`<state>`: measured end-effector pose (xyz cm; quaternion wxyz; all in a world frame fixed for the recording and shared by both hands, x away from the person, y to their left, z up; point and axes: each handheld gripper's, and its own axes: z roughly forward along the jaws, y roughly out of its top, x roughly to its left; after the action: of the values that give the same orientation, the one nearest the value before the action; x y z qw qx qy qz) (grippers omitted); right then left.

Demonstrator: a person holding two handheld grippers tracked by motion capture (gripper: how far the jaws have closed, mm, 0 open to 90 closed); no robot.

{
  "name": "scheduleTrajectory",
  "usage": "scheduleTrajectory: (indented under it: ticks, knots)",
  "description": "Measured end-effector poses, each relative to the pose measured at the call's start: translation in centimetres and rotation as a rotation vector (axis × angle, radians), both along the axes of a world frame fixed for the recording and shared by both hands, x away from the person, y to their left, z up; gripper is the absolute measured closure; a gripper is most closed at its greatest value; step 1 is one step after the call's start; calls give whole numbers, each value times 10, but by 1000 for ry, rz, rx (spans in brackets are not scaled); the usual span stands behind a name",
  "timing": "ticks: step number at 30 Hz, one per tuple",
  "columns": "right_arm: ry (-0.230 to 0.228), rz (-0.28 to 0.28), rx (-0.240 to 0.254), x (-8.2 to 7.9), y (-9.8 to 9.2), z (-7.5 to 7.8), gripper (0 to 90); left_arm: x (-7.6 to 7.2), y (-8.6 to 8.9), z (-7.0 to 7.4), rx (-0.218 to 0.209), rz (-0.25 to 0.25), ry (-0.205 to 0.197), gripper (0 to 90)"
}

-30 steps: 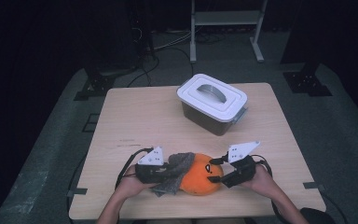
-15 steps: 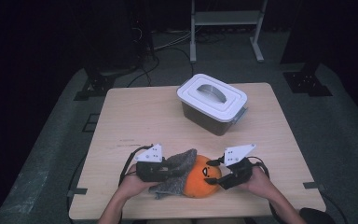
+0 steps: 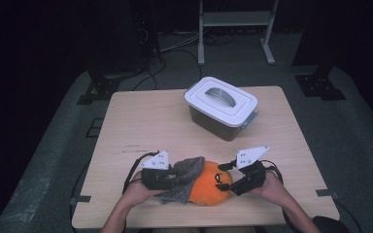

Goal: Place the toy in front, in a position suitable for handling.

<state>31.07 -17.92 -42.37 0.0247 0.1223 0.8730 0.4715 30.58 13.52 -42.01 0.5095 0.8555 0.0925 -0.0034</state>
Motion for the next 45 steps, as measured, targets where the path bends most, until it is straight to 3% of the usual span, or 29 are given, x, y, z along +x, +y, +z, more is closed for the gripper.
scheduleTrajectory:
  ticks: [2,4,8,11,15,20,25,27,30,34,36,39,43,45]
  knots:
    - [3,-5,12,1,1,0,294,-1,0,-1,3,-22,3,751]
    - [-2,-12,1,0,3,-1,314,1,1,-2,15,-8,11,751]
    - [-12,7,-8,-4,6,-5,384,7,9,-5,53,61,37,751]
    - [-7,20,-14,-6,5,-4,392,12,12,-10,108,122,42,750]
    - [-31,21,-28,-9,6,-4,396,11,11,-7,76,114,52,751]
    - [-62,55,-39,-15,8,-3,413,4,3,5,-30,55,28,751]
    - [-78,67,-46,-17,11,-1,403,4,-3,2,38,61,22,760]
    - [-59,50,-11,-13,9,1,364,6,1,0,69,84,20,762]
    - [-4,12,46,-3,8,4,336,7,4,-2,59,81,34,766]
    - [6,-7,23,-1,14,1,358,5,1,-1,74,64,22,766]
    - [-14,4,16,-5,14,0,426,7,4,-1,80,82,30,766]
    - [-25,24,-6,-10,13,1,457,9,9,0,102,118,26,765]
    - [-31,39,-11,-13,10,1,452,10,11,-2,85,119,43,765]
    - [-16,37,-10,-12,10,3,395,8,8,-1,91,103,31,765]
